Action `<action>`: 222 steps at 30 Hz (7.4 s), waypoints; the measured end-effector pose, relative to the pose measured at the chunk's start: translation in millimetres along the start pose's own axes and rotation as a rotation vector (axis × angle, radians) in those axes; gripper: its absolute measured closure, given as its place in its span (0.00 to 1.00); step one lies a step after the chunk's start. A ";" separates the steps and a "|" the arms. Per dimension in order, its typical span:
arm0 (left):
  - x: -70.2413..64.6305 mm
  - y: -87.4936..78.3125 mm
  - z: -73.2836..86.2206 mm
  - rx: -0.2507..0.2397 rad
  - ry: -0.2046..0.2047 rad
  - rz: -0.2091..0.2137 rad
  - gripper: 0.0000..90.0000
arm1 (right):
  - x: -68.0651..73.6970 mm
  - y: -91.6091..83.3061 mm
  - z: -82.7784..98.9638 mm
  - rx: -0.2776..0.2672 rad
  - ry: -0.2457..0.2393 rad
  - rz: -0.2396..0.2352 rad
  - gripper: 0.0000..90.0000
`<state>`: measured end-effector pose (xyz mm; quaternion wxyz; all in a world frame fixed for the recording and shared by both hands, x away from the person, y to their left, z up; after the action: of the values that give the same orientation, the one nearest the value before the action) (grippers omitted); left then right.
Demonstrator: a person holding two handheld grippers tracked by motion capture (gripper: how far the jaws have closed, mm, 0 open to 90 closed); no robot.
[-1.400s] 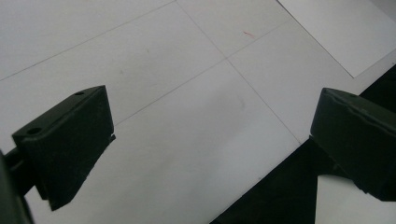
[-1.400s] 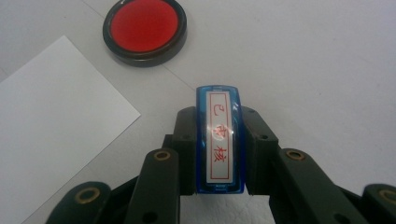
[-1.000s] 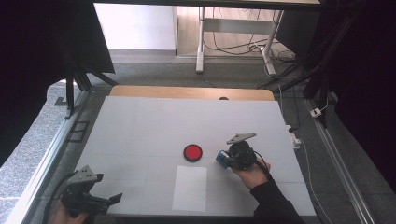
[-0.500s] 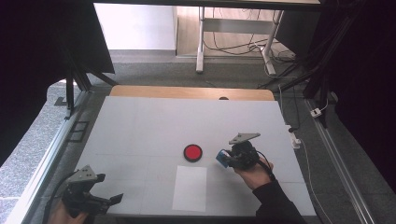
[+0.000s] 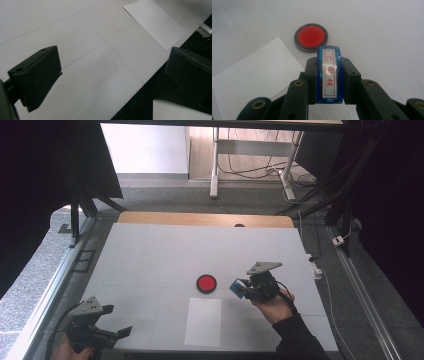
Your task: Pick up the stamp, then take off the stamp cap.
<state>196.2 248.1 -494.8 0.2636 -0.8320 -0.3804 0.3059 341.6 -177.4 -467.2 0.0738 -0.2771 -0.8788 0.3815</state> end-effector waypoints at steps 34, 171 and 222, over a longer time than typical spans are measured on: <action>-2.6 0.4 0.8 0.006 0.024 -0.001 0.00 | 48.0 -8.5 -37.0 -0.103 -0.140 -0.181 0.79; -102.2 114.5 -111.6 0.021 0.576 0.701 0.74 | 87.4 -38.4 -62.4 -0.218 -0.291 -0.483 0.79; -97.4 109.0 -109.6 0.046 0.537 0.614 0.77 | 83.4 -46.2 -62.2 -0.282 -0.337 -0.446 0.79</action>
<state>274.3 85.8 -464.0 0.2686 -0.9510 -0.0249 0.1507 273.3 -118.6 -397.7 -0.0303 -0.0179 -0.9620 0.2709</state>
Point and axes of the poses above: each handheld gripper's, and its own axes: y roughly forward along the jaws, z roughly out of its underside, x roughly to its left, the point moved 3 cm from there along y, roughly forward along the jaws, and after that the axes turned 7 degrees about -y, right-handed, at the moved point
